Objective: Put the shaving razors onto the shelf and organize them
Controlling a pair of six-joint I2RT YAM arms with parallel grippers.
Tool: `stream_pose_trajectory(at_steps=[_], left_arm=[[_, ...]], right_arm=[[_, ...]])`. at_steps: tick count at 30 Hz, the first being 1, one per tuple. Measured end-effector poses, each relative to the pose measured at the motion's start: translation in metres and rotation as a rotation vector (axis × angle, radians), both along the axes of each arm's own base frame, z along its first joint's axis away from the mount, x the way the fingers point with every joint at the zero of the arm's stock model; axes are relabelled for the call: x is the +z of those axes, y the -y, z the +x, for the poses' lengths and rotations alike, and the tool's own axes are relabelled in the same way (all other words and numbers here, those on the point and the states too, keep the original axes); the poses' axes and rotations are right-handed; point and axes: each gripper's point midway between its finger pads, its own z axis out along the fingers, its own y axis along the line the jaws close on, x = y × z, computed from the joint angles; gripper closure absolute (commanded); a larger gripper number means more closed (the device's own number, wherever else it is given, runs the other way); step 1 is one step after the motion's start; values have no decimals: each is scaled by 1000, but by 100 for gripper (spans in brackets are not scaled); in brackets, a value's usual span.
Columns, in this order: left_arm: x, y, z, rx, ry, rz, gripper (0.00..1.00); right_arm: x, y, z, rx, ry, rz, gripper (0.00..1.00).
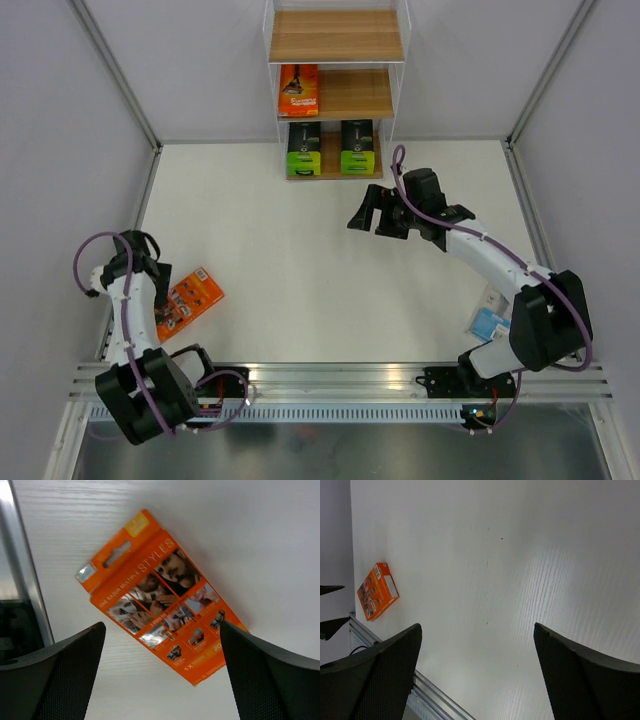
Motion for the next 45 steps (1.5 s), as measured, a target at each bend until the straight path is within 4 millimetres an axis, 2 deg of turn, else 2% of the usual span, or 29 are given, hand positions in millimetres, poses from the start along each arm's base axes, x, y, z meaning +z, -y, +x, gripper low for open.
stream_pose_trajectory(at_steps=[3, 7, 11, 17, 22, 32, 36, 40, 42, 45], left_arm=[[0, -18, -18, 117, 8, 7, 0], [1, -31, -26, 185, 19, 15, 0], [-9, -44, -30, 235, 32, -1, 0], [-37, -40, -22, 195, 157, -45, 0], [-31, -49, -5, 120, 235, 7, 1], [-51, -57, -9, 98, 140, -1, 4], [-65, -55, -3, 63, 125, -40, 16], [-65, -59, 10, 9, 166, -38, 30], [-64, -59, 20, -26, 200, -35, 39], [-61, -53, 40, -110, 250, -28, 43]], right_arm=[[-10, 0, -1, 5, -28, -16, 2], [-23, 0, -1, 7, -66, -33, 2], [-27, 0, 0, 7, -78, -38, 2], [-21, -2, 3, 7, -67, -34, 2], [-20, -2, 4, 8, -67, -36, 2], [-17, -3, 8, 6, -70, -39, 2], [-19, -3, 8, 6, -78, -43, 2], [-23, -4, 11, 6, -92, -49, 2], [-28, -5, 12, 6, -103, -54, 2], [-33, -5, 13, 4, -118, -62, 2]])
